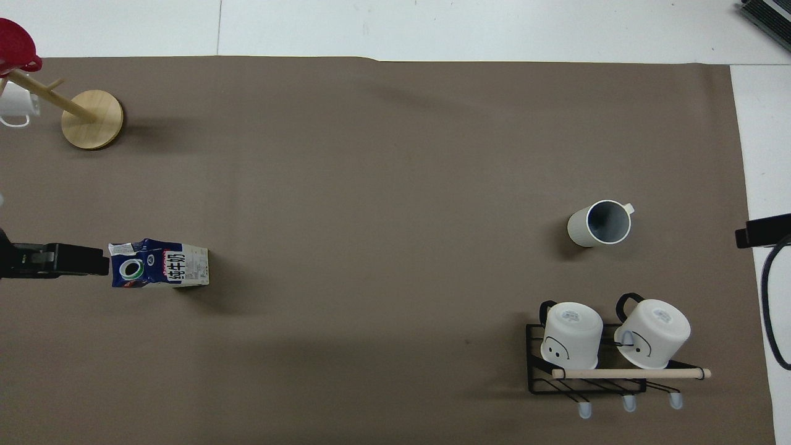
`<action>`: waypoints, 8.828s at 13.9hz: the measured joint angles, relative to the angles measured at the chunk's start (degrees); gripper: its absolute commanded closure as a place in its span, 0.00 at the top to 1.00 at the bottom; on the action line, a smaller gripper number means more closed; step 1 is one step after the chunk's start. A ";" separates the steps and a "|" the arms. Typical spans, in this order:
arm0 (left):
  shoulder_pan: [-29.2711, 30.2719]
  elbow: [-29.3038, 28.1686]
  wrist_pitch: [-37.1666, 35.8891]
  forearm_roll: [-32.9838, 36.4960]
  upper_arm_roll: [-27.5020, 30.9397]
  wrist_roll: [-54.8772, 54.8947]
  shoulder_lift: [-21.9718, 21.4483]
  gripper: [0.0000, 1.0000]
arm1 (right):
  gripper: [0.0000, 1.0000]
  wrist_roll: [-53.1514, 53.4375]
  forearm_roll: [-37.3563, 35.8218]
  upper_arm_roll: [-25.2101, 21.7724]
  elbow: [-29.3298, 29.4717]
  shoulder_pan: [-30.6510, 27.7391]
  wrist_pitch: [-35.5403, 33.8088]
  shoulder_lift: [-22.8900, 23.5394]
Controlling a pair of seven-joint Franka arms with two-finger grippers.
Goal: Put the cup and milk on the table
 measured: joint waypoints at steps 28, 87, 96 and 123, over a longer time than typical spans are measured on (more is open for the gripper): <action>0.00 0.00 -0.01 0.00 0.06 0.00 0.00 1.00 | 1.00 -2.12 -0.01 -0.02 -0.19 -0.07 -0.10 -0.06; 0.70 -28.91 34.97 0.00 -0.49 4.28 -1.16 0.55 | 0.00 6.41 0.09 0.86 -32.93 6.44 54.15 14.47; 0.74 -27.67 34.95 0.00 -0.27 5.11 -0.56 0.52 | 0.00 8.98 0.06 1.63 -19.69 10.46 34.69 11.28; 5.20 -12.66 21.66 0.00 0.01 9.50 2.50 0.51 | 0.00 33.46 2.26 2.66 -14.01 39.10 54.61 27.63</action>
